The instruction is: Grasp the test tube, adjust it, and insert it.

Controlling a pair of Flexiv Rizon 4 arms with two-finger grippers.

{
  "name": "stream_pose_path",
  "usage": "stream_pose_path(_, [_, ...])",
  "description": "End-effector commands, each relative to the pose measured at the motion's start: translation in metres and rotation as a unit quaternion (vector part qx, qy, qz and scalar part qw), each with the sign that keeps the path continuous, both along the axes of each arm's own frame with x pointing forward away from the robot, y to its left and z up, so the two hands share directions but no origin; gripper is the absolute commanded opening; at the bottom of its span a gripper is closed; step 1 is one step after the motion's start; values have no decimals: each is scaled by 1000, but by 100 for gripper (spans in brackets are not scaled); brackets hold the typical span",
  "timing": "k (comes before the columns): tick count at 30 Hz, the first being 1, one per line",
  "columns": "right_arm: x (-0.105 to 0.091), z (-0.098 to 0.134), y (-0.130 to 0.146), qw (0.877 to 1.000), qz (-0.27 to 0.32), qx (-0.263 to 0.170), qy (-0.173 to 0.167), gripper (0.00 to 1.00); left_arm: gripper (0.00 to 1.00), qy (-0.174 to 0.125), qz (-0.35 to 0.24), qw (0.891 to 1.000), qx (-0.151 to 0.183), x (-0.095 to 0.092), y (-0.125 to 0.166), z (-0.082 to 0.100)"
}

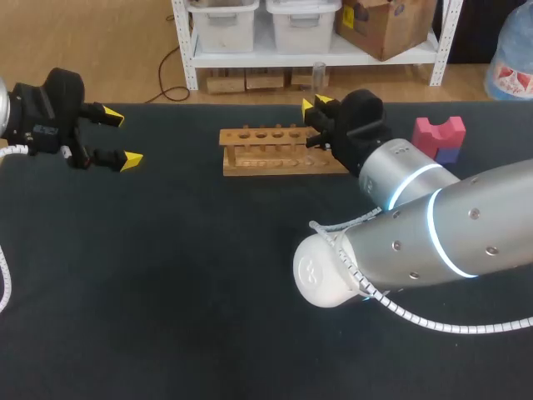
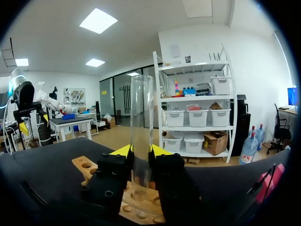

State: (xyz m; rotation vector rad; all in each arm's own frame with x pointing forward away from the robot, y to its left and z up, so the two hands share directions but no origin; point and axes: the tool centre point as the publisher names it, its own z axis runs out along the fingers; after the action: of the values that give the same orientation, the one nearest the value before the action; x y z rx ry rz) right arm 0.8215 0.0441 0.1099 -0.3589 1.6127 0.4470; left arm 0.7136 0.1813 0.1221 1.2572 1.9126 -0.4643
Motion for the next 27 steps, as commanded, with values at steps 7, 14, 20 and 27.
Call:
stream_pose_path(7, [-6,6,-3,1000,4,-2,-1,100,100,-4,0,1000,-3,-1,1,-2])
stream_pose_path(14, [-9,13,-5,1000,3,0,-2,100,100,-4,0,1000,-3,-1,1,-2])
stream_pose_path(20, [-15,26,-10,1000,5,1,4,100,100,-4,0,1000,-3,-1,1,-2])
stream_pose_path(27, [-32,44,-22,1000,19,-13,19,100,100,-4,0,1000,-3,-1,1,-2])
